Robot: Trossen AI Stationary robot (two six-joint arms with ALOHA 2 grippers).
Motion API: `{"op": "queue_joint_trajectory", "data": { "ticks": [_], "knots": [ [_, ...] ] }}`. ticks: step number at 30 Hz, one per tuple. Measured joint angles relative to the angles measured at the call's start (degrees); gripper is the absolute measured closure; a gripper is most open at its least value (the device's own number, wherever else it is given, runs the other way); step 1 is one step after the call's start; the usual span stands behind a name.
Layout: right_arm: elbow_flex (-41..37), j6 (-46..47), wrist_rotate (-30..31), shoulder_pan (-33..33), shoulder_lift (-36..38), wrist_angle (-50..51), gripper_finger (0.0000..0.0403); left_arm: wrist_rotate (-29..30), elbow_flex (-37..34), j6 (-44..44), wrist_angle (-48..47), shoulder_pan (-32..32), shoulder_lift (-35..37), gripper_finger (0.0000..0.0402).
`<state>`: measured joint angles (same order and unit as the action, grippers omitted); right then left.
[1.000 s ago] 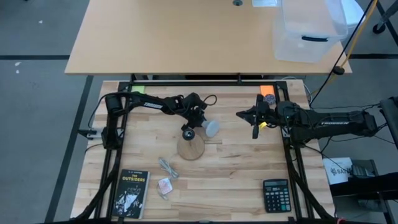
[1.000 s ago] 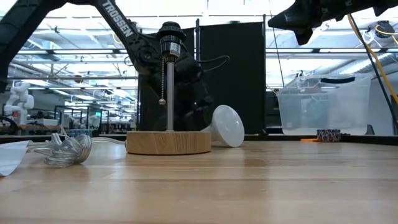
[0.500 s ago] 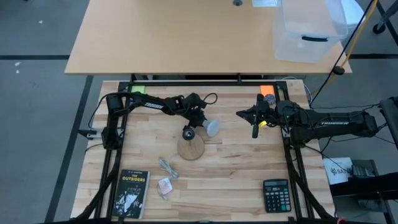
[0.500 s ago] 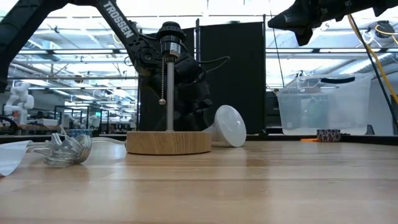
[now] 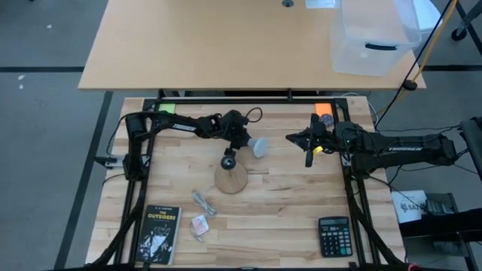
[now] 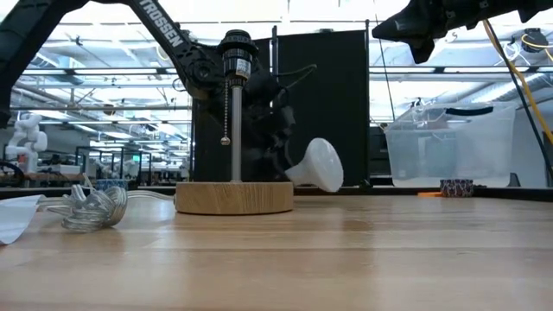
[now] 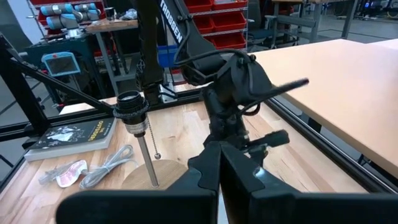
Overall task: Screw lightbulb
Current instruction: Insert the lightbulb on the lamp
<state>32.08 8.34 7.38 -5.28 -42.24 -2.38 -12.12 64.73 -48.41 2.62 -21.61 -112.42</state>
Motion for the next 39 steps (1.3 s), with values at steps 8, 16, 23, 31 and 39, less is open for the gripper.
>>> {"op": "queue_joint_trajectory", "data": {
  "ticks": [8, 16, 23, 31, 39],
  "knots": [
    [0.0, -1.1, -0.07, 0.02, -0.09, 0.26, 0.0403, 2.76, 0.04, 2.84, 1.58, -0.61, 4.72, 0.0262],
    [0.0, -3.4, -0.26, 0.02, -0.2, 0.42, 0.0403, 2.72, 0.04, 4.95, 0.64, -1.18, 12.3, 0.0262],
    [0.0, -3.45, -0.26, 0.02, -0.22, 0.41, 0.0403, 2.72, 0.04, 8.02, 0.32, -1.14, 19.45, 0.0262],
    [0.0, -3.69, -0.24, 0.02, -0.2, 0.42, 0.0403, 1.76, 0.04, 12.36, -0.63, 0.1, 28.01, 0.0262],
    [0.0, -4.74, -0.22, 0.02, -0.2, -1.35, 0.0403, -1.42, 0.07, 18.12, -2.83, 4.22, 35.45, 0.0262]
  ]
}}
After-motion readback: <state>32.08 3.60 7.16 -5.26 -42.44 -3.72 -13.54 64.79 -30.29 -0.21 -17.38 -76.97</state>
